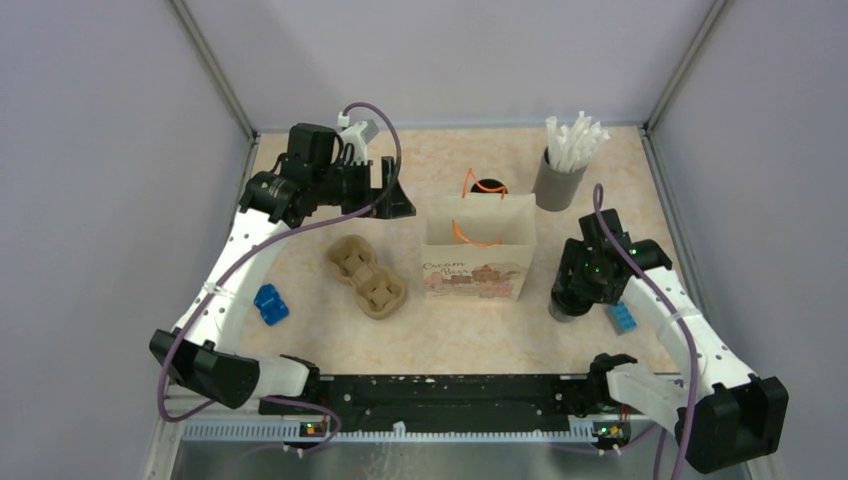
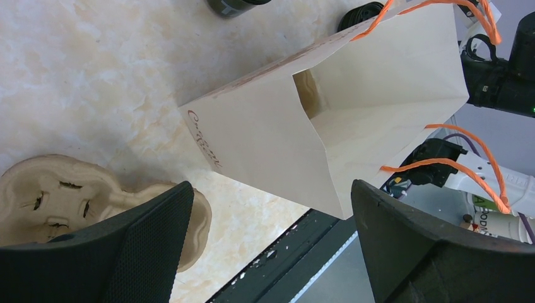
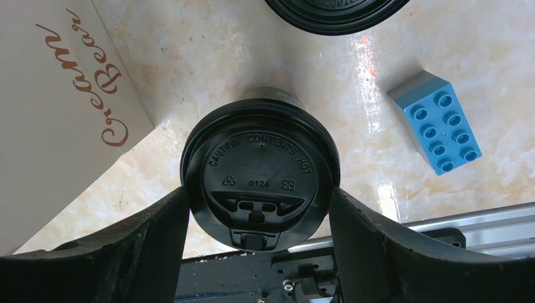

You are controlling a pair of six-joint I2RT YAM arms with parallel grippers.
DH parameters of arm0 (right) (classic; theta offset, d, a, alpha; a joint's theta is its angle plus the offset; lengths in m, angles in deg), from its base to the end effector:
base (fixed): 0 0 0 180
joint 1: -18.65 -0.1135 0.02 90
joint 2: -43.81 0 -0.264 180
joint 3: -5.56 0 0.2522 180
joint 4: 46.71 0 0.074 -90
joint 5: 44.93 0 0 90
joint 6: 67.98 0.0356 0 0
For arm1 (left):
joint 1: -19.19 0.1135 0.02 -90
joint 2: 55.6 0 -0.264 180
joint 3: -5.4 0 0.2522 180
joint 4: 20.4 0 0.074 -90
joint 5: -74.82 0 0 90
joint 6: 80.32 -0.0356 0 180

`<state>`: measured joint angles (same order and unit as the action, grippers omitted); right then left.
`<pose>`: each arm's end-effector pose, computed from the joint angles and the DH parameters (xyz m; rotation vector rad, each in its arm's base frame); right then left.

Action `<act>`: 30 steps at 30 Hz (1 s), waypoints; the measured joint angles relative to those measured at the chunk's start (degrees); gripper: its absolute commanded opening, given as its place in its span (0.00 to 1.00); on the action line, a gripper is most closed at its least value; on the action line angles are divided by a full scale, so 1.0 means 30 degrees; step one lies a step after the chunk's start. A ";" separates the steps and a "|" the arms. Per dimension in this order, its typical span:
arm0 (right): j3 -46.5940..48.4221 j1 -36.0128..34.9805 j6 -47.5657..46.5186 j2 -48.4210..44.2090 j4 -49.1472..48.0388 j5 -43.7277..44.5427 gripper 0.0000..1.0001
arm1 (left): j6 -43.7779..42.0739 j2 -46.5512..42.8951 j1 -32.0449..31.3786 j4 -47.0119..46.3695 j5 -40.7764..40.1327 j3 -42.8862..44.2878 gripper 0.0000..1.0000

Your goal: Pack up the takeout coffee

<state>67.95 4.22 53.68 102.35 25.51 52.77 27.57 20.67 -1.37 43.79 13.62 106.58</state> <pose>0.1698 0.0388 0.2540 0.4456 2.7061 0.0352 0.2444 -0.1100 0.4096 0.3339 2.2959 -0.9178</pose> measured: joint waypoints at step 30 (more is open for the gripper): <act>0.5224 -0.0007 -0.1814 -0.0554 0.3730 0.0299 0.69 | 0.0044 0.0561 -0.0270 0.0401 0.0386 0.1727 0.93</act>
<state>83.62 4.20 48.23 100.69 36.70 53.67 27.70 22.35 -2.18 44.99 14.77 111.76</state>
